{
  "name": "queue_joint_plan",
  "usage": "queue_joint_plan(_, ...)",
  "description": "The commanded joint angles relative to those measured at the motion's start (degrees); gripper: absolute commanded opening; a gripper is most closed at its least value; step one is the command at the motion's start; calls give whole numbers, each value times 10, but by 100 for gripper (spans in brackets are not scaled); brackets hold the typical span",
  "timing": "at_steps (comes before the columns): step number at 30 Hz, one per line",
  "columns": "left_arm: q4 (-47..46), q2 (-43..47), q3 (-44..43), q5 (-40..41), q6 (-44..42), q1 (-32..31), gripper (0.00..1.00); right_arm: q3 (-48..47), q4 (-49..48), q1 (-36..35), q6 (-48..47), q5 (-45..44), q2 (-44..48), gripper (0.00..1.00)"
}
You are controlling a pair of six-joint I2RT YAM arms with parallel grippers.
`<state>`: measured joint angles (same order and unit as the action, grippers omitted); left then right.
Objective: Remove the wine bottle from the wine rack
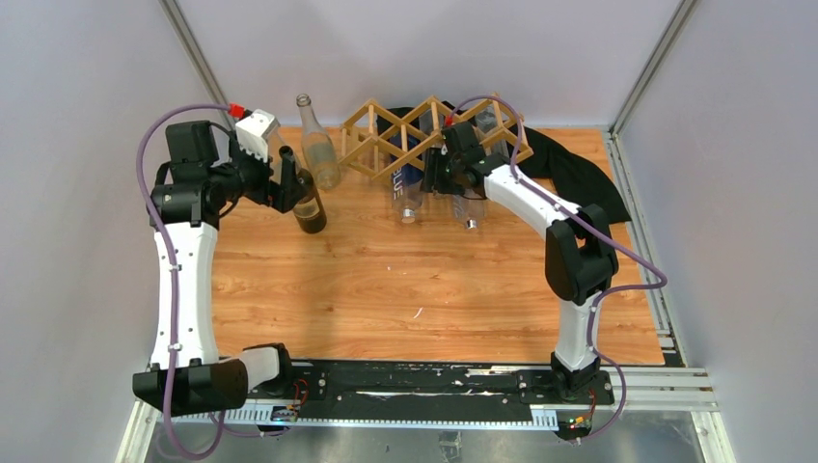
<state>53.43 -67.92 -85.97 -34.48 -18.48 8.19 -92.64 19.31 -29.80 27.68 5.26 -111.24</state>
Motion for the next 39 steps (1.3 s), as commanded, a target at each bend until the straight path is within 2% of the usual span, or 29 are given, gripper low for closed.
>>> queue_joint_plan(1, 5, 20, 8, -31, -13, 5, 98, 12, -19, 4, 12, 8, 14, 58)
queue_joint_plan(3, 5, 23, 7, -35, -13, 5, 97, 12, -20, 5, 17, 11, 14, 56)
queue_joint_plan(5, 5, 25, 5, -39, -14, 5, 97, 14, -22, 5, 19, 15, 18, 49)
queue_joint_plan(11, 5, 31, 13, -67, -18, 4, 93, 57, -42, 4, 26, 17, 62, 14)
queue_joint_plan(15, 5, 29, 26, -85, -19, 3, 89, 103, -61, 2, 38, 21, 101, 0)
queue_joint_plan(19, 4, 27, 34, -89, -24, -13, 85, 149, -80, -3, 53, 28, 143, 0)
queue_joint_plan(29, 5, 13, 54, -44, -65, -76, 84, 259, -103, -21, 80, 40, 252, 0)
queue_joint_plan(39, 6, 1, 63, -20, -100, -132, 90, 323, -62, -31, 90, 61, 363, 0)
